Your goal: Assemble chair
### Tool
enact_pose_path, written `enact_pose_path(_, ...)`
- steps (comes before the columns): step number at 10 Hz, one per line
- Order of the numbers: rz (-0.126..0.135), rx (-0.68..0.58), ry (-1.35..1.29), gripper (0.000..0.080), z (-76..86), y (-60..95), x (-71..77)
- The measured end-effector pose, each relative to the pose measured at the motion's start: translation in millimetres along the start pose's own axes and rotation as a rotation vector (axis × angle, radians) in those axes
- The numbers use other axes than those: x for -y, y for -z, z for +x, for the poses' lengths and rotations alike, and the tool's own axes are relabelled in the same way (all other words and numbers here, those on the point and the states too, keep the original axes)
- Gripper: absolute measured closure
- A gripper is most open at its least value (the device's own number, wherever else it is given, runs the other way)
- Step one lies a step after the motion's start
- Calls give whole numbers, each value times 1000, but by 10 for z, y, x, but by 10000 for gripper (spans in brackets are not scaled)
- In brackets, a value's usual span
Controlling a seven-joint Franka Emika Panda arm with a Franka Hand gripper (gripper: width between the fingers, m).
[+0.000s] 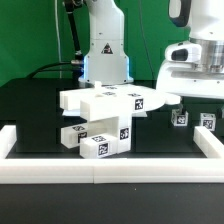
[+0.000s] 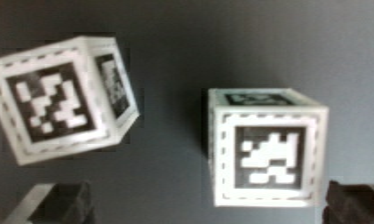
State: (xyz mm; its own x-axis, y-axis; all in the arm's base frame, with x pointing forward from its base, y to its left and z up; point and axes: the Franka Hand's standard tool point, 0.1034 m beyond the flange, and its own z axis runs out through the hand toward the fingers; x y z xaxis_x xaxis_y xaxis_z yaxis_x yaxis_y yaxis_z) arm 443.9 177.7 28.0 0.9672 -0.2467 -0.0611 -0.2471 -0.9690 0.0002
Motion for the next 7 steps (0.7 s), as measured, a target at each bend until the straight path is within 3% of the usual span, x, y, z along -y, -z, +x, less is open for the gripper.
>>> enact_pose_path(3, -1, -5, -5, 151, 58, 16, -56)
enact_pose_path(7, 7, 9, -29, 151, -179, -27, 221)
